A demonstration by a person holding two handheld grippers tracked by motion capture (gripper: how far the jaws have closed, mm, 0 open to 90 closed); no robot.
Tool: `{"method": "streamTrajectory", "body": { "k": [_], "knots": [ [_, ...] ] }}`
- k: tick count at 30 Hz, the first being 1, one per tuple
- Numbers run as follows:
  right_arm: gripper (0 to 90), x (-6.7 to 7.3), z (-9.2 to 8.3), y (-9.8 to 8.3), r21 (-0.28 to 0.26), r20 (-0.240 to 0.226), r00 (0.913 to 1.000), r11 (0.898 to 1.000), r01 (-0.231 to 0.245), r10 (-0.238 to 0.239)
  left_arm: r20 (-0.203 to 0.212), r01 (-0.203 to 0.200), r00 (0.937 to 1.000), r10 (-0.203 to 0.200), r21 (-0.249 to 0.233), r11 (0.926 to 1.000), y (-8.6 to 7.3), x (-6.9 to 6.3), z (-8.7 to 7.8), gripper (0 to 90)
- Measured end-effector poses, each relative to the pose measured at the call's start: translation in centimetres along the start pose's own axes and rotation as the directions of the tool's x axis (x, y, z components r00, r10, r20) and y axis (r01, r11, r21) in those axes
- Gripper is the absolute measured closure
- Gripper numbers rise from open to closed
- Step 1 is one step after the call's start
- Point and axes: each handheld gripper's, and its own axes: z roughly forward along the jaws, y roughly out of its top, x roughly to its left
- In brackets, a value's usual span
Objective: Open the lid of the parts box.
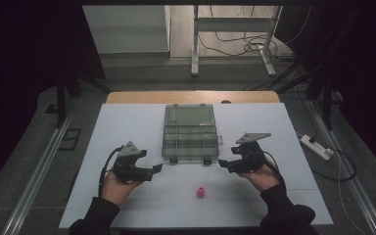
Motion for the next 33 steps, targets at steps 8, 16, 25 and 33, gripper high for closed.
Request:
{"method": "streamTrajectory", "body": {
  "k": [8, 16, 25, 33],
  "knots": [
    [13.2, 0.3, -0.8, -0.8, 0.000, 0.000, 1.0000, 1.000, -0.009, 0.009, 0.013, 0.033, 0.9994, -0.033, -0.011, 0.9994, -0.8, 0.1, -1.1, 7.5],
    [2.6, 0.6, -2.0, -2.2, 0.000, 0.023, 0.9997, 1.000, 0.004, -0.004, 0.013, 0.050, 0.9987, -0.049, -0.018, 0.9986, -1.8, 0.0, -2.1, 3.4],
    [0.0, 0.5, -3.4, -4.4, -0.028, 0.053, 0.9985, 1.000, -0.011, 0.013, -0.030, 0.026, 0.9992, -0.027, -0.031, 0.9992, -3.4, -0.3, -3.3, 0.0],
    [0.0, 0.4, -4.9, -5.7, -0.053, 0.057, 0.9975, 0.998, -0.038, 0.041, -0.055, 0.023, 0.9981, -0.026, -0.059, 0.9980, -4.4, -0.4, -4.5, 0.0]
  ]
}}
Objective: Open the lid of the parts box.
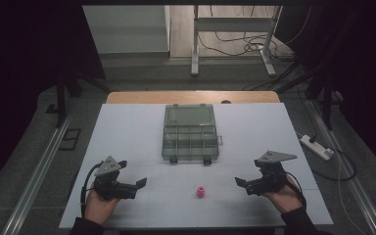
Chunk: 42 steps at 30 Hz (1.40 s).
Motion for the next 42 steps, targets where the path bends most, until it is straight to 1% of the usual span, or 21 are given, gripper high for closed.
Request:
{"method": "streamTrajectory", "body": {
  "k": [6, 8, 10, 11, 12, 14, 15, 18, 21, 24, 35, 38, 42],
  "knots": [
    [0.0, -0.4, -1.2, -1.2, -0.004, 0.021, 0.9997, 1.000, -0.016, 0.016, -0.024, -0.016, 0.9996, 0.015, -0.008, 0.9998, -0.7, -0.2, -0.9, 0.0],
    [0.0, -0.5, -1.5, -1.5, -0.010, 0.025, 0.9994, 1.000, -0.025, 0.025, -0.041, -0.021, 0.9989, 0.020, -0.017, 0.9996, -1.0, -0.4, -1.2, 0.0],
    [0.0, -0.7, -2.0, -2.0, -0.015, 0.038, 0.9985, 0.999, -0.037, 0.038, -0.055, -0.024, 0.9982, 0.023, -0.019, 0.9995, -1.2, -0.5, -1.6, 0.0],
    [0.0, -0.8, -2.2, -2.1, -0.014, 0.046, 0.9982, 0.999, -0.039, 0.040, -0.055, -0.024, 0.9982, 0.023, -0.019, 0.9995, -1.2, -0.5, -1.6, 0.0],
    [0.0, -0.8, -2.3, -2.4, -0.020, 0.047, 0.9978, 0.999, -0.045, 0.046, -0.066, -0.024, 0.9976, 0.023, -0.018, 0.9995, -1.5, -0.6, -1.9, 0.0],
    [0.0, -0.9, -2.6, -2.7, -0.023, 0.061, 0.9971, 0.999, -0.044, 0.046, -0.068, -0.021, 0.9975, 0.020, -0.016, 0.9996, -1.7, -0.6, -2.1, 0.0],
    [0.0, -1.0, -2.7, -2.9, -0.024, 0.068, 0.9966, 0.999, -0.045, 0.047, -0.076, -0.020, 0.9969, 0.019, -0.017, 0.9997, -2.0, -0.6, -2.4, 0.0],
    [0.0, -1.1, -3.0, -3.2, -0.024, 0.077, 0.9957, 0.999, -0.049, 0.050, -0.084, -0.016, 0.9964, 0.014, -0.018, 0.9997, -2.4, -0.6, -2.8, 0.0],
    [0.0, -1.2, -3.5, -3.7, -0.021, 0.098, 0.9934, 0.998, -0.058, 0.060, -0.093, -0.007, 0.9957, 0.005, -0.031, 0.9995, -2.8, -0.5, -3.4, 0.0],
    [0.0, -1.2, -3.9, -4.1, -0.033, 0.099, 0.9922, 0.997, -0.074, 0.077, -0.102, 0.003, 0.9948, -0.007, -0.039, 0.9992, -3.3, -0.4, -3.8, 0.0],
    [0.0, -1.0, -5.1, -5.6, -0.016, 0.128, 0.9856, 0.994, -0.109, 0.111, -0.101, 0.034, 0.9942, -0.037, -0.034, 0.9989, -4.6, -0.2, -4.7, 0.0],
    [0.0, -0.9, -5.2, -5.8, -0.013, 0.135, 0.9847, 0.994, -0.109, 0.110, -0.098, 0.042, 0.9942, -0.044, -0.027, 0.9988, -4.9, -0.2, -4.8, 0.0],
    [0.0, -0.7, -5.4, -5.9, -0.013, 0.142, 0.9839, 0.994, -0.107, 0.108, -0.099, 0.036, 0.9944, -0.038, -0.017, 0.9992, -5.2, -0.2, -4.9, 0.0]
  ]
}}
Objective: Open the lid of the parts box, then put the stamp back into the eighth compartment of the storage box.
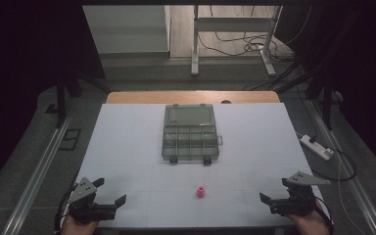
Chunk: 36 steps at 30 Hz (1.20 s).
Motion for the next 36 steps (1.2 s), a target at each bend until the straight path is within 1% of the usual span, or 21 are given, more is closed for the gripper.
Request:
{"method": "streamTrajectory", "body": {
  "k": [4, 7, 11, 14, 17, 20, 23, 27, 36],
  "knots": [
    [0.0, 0.0, -0.1, -0.1, 0.005, 0.004, 1.0000, 1.000, -0.005, 0.005, 0.001, -0.007, 1.0000, 0.007, 0.002, 1.0000, -0.1, 0.0, 0.0, 0.0],
    [0.0, 0.0, -0.1, -0.1, 0.007, 0.008, 0.9999, 1.000, -0.007, 0.007, 0.004, -0.003, 1.0000, 0.003, 0.011, 0.9999, -0.1, 0.0, 0.1, 0.0],
    [0.0, 0.1, -0.1, -0.1, 0.005, 0.008, 1.0000, 1.000, -0.005, 0.005, 0.001, -0.012, 0.9999, 0.012, 0.023, 0.9997, 0.0, -0.1, 0.2, 0.0],
    [0.0, 0.1, -0.1, 0.0, 0.005, 0.009, 1.0000, 1.000, -0.003, 0.003, 0.000, -0.010, 1.0000, 0.010, 0.020, 0.9997, -0.1, -0.1, 0.2, 0.0],
    [0.0, 0.1, 0.0, 0.0, 0.006, -0.001, 1.0000, 1.000, 0.001, -0.001, 0.000, -0.011, 0.9999, 0.011, 0.016, 0.9998, -0.1, -0.1, 0.1, 0.0],
    [0.0, 0.3, 0.1, 0.1, 0.011, -0.009, 0.9999, 1.000, 0.011, -0.011, 0.008, -0.012, 0.9999, 0.011, 0.038, 0.9992, 0.0, -0.2, 0.2, 0.0],
    [0.0, 0.4, 0.2, 0.2, 0.009, -0.015, 0.9997, 1.000, 0.019, -0.019, 0.003, -0.019, 0.9998, 0.019, 0.048, 0.9986, 0.1, -0.4, 0.3, 0.0],
    [0.0, 0.7, 0.6, 0.6, 0.005, -0.029, 0.9988, 0.999, 0.039, -0.039, 0.007, -0.007, 1.0000, 0.006, 0.045, 0.9990, 0.0, -0.2, 0.3, 0.0],
    [0.0, 1.0, 1.3, 1.2, 0.003, -0.051, 0.9966, 0.998, 0.065, -0.064, 0.002, -0.009, 1.0000, 0.009, 0.057, 0.9983, 0.1, -0.3, 0.4, 0.0]
  ]
}}
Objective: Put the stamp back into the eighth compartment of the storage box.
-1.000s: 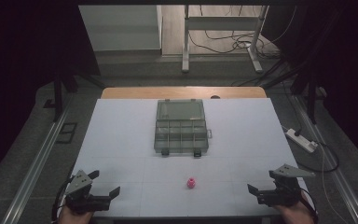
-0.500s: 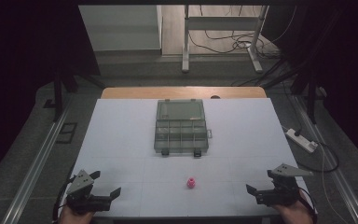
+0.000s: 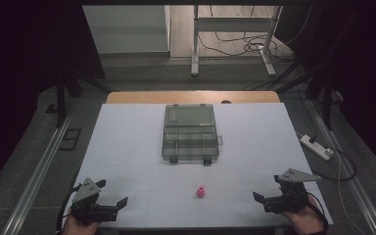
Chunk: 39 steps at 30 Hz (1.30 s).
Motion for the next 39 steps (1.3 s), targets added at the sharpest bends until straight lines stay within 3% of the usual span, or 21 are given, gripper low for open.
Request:
{"method": "streamTrajectory", "body": {
  "k": [20, 30, 39],
  "knots": [
    [0.0, 1.2, 2.7, 3.1, -0.012, -0.118, 0.9912, 0.998, 0.058, -0.059, -0.001, 0.005, 1.0000, -0.005, -0.006, 1.0000, 0.0, 0.1, -0.1, 0.0],
    [0.0, 2.1, 3.3, 3.9, -0.012, -0.127, 0.9888, 0.997, 0.078, -0.079, -0.008, -0.010, 0.9999, 0.010, -0.007, 0.9999, 0.0, 0.0, 0.0, 0.0],
    [0.0, 3.2, 4.7, 4.3, 0.013, -0.153, 0.9823, 0.994, 0.112, -0.109, -0.007, 0.004, 1.0000, -0.004, -0.005, 1.0000, -0.1, 0.0, -0.1, 0.0]
  ]
}}
